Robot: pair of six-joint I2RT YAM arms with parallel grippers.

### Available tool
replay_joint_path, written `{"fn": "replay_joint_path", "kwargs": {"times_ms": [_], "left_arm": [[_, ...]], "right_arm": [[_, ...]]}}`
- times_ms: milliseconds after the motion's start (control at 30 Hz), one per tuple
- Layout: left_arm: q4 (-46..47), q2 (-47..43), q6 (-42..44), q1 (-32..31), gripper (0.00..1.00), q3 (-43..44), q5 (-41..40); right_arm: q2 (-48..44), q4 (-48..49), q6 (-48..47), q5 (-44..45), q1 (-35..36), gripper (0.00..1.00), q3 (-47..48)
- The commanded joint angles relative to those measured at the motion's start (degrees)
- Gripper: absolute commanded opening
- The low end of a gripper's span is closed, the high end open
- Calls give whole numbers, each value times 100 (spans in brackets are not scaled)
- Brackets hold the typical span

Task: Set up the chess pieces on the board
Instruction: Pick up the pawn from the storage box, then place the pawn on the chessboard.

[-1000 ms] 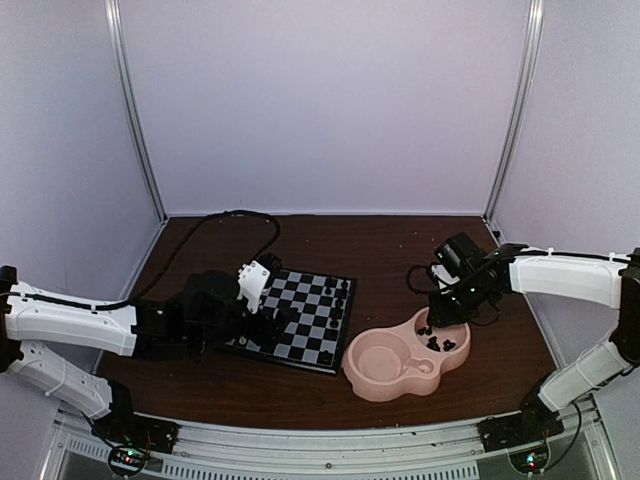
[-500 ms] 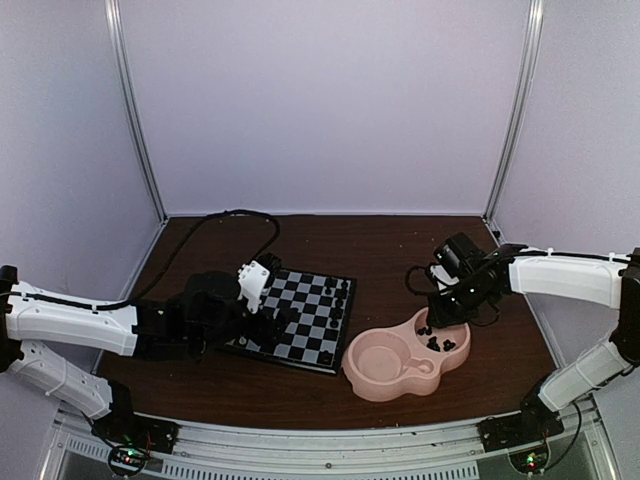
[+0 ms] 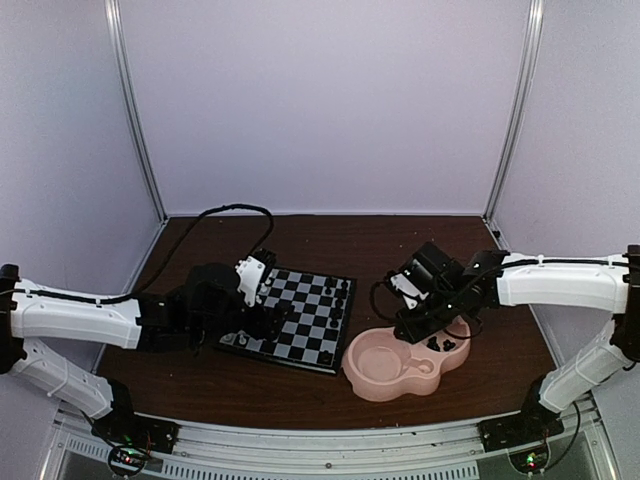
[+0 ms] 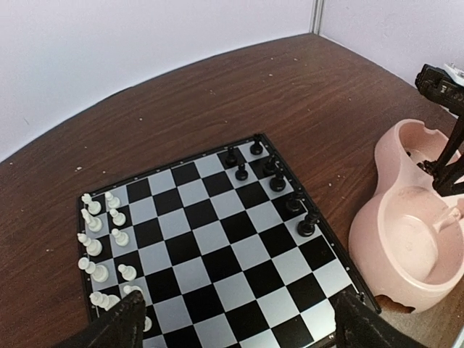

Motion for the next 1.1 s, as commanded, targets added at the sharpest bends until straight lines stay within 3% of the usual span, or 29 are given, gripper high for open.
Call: {"fn": "replay_joint_path", "kwargs": {"times_ms": [0,167,333,500,767,1067], "left_arm": [[36,168,-118,108,90,304,638],[25,578,-423,466,81,568,2422],[58,721,-813,864,78,547,2932],[264,436,-1389,1448,78,87,2899],[237,-610,-1278,1478,79,-390,1807],[233,-949,-1191,1481,80,-574,1298]], "right_arm": [[217,155,-285,470,566,23,313],[429,749,-602,556,833,23,312],[853,1272,-800,684,866,23,514],[1621,1263,-863,455,879,23,1349],[2763,1078,-884,-47,908,23,2713],[3673,969,-894,-156,1010,24,3614]]}}
